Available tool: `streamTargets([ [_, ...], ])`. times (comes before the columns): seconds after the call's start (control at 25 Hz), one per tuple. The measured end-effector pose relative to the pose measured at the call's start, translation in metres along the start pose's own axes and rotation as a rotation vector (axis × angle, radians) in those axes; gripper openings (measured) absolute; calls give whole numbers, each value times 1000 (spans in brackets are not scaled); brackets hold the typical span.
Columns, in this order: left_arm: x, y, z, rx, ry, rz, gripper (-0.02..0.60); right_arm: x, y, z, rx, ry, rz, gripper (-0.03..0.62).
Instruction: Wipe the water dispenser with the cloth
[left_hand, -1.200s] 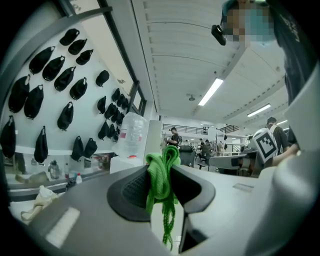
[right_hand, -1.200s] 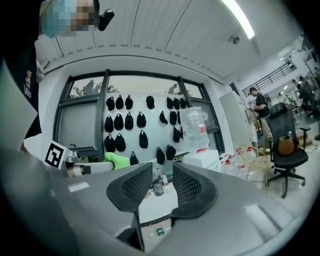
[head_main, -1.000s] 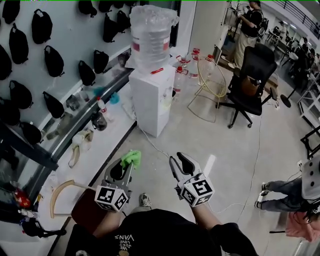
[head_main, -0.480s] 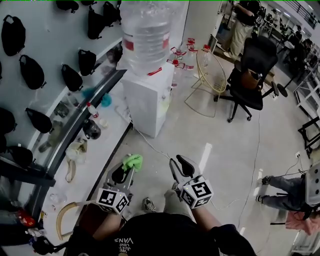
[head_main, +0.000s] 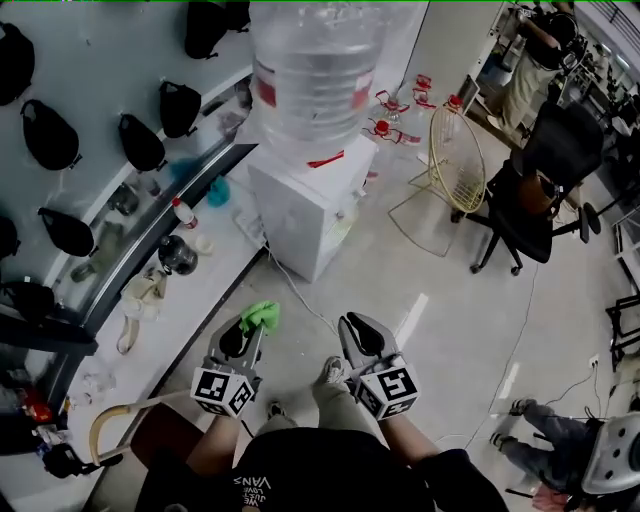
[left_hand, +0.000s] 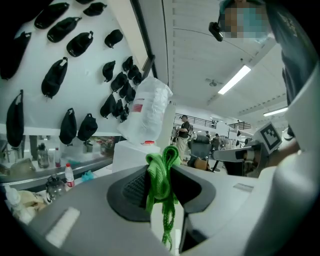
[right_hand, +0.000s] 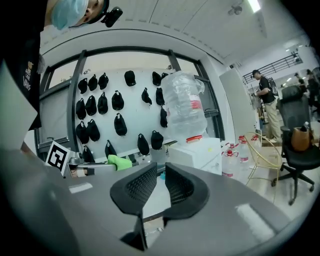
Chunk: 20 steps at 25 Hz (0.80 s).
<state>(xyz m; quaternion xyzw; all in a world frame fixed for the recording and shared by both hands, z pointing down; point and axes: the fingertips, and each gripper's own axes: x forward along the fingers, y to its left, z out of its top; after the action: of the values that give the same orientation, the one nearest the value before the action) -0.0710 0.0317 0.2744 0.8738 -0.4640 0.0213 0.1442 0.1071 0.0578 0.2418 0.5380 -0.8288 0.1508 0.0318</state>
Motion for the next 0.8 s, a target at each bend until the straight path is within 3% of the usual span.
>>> streamTargets([
  [0.2, 60, 1, -3, 26, -9, 33, 115, 33, -39, -4, 7, 39, 73, 43],
  [0.36, 104, 5, -7, 56, -26, 9, 115, 55, -64, -14, 12, 63, 81, 21],
  [0.8, 197, 32, -17, 109, -46, -222, 115, 106, -76, -35, 46, 12, -65, 5],
])
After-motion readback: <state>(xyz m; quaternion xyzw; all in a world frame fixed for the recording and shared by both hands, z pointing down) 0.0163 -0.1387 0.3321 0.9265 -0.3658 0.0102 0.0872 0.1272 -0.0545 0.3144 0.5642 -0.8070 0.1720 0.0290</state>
